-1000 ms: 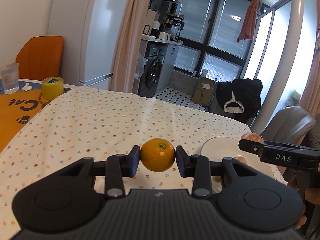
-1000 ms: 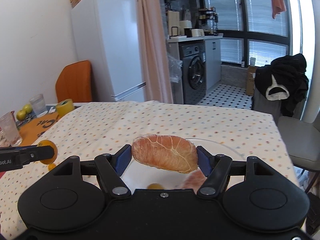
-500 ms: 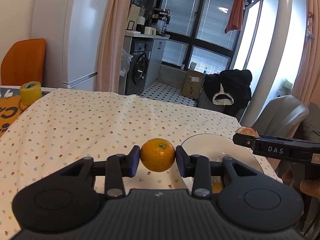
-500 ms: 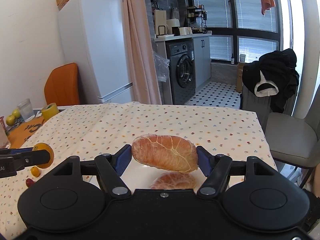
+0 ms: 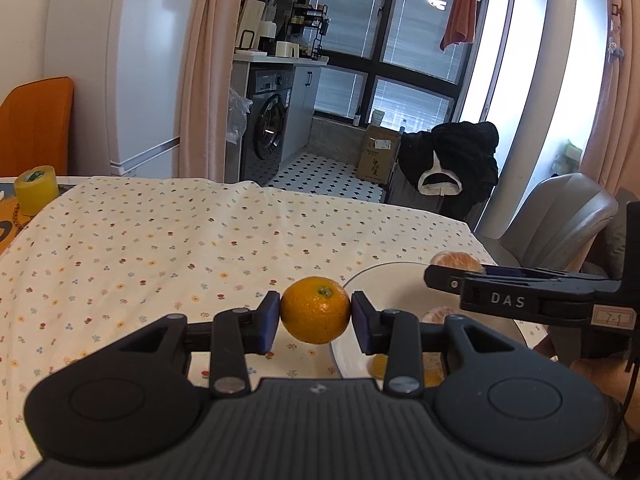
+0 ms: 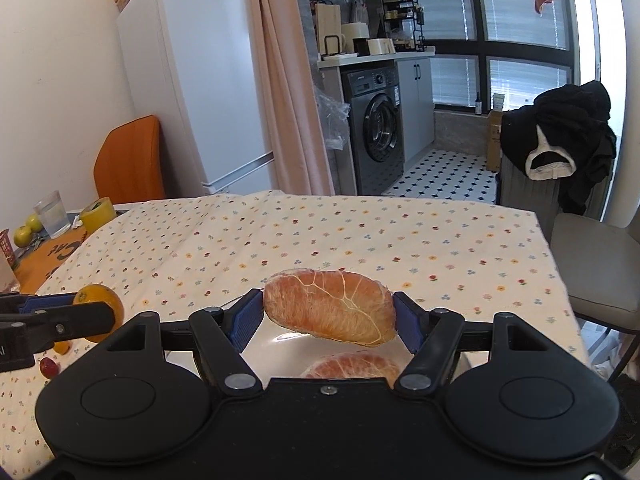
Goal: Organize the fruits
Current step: 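Carry the pomelo segment in the right tool while the left tool carries the mandarin to the plate, then open the right tool to drop the pomelo segment while the left tool releases the mandarin onto the plate, then move both open tools from the plate toward the kumquat and red fruit, then close the left tool around the small red fruit, then grasp the orange kumquat with the right tool while the left tool holds the red fruit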
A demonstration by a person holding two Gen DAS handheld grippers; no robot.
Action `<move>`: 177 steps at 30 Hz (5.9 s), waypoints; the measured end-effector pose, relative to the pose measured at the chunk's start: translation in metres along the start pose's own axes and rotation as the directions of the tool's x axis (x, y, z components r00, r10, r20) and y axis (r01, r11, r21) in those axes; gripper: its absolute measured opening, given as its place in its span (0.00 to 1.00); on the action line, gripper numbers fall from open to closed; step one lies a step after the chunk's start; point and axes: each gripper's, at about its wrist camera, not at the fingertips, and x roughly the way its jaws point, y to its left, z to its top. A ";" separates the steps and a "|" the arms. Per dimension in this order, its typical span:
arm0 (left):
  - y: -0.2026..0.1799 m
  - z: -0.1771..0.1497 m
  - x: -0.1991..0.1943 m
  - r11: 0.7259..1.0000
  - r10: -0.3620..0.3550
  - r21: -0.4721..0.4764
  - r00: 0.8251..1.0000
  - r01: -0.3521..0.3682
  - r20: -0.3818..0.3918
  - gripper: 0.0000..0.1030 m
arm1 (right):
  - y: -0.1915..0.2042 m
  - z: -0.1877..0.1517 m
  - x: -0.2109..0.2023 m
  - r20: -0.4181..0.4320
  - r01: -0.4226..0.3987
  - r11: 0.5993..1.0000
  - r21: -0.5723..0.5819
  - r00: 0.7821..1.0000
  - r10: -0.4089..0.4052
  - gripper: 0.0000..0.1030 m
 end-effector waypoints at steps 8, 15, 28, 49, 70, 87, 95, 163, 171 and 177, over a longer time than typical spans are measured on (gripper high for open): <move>-0.007 0.000 0.010 1.000 -0.007 0.013 1.000 0.007 -0.023 0.36 | 0.005 -0.002 0.015 -0.026 -0.071 0.997 -0.009 0.997 0.071 0.72; -0.010 -0.001 0.012 1.000 -0.012 0.022 0.999 0.013 -0.036 0.36 | -0.007 -0.001 0.007 0.003 -0.073 0.996 0.042 0.997 0.073 0.82; -0.027 -0.008 -0.001 0.997 -0.060 0.040 0.997 0.062 -0.049 0.36 | -0.020 -0.013 -0.022 0.029 -0.046 0.995 0.091 0.999 0.043 0.88; 0.008 -0.013 -0.036 0.999 0.019 -0.031 1.000 -0.018 0.015 0.57 | 0.000 -0.027 -0.051 0.029 -0.050 0.994 0.098 0.998 0.048 0.95; 0.074 -0.029 -0.074 0.982 0.129 -0.143 0.991 -0.124 0.032 0.82 | 0.062 -0.040 -0.057 -0.031 -0.084 0.994 0.068 0.996 0.086 1.00; 0.121 -0.053 -0.088 0.968 0.168 -0.189 0.986 -0.165 -0.003 0.83 | 0.100 -0.054 -0.051 -0.070 -0.146 0.989 0.019 0.987 0.147 1.00; 0.140 -0.060 -0.090 0.957 0.194 -0.222 0.981 -0.186 0.013 0.80 | 0.119 -0.055 -0.043 -0.074 -0.173 0.985 -0.030 0.983 0.170 0.96; 0.172 -0.074 -0.047 0.968 0.125 -0.211 0.989 -0.138 -0.074 0.22 | 0.208 -0.045 0.035 -0.235 -0.330 0.930 -0.164 0.929 0.288 0.52; 0.187 -0.073 -0.059 0.956 0.161 -0.238 0.985 -0.170 -0.059 0.21 | 0.220 -0.045 0.042 -0.243 -0.347 0.921 -0.180 0.922 0.300 0.52; 0.198 -0.072 -0.066 0.947 0.179 -0.261 0.983 -0.186 -0.050 0.21 | 0.231 -0.044 0.047 -0.249 -0.364 0.912 -0.191 0.916 0.314 0.52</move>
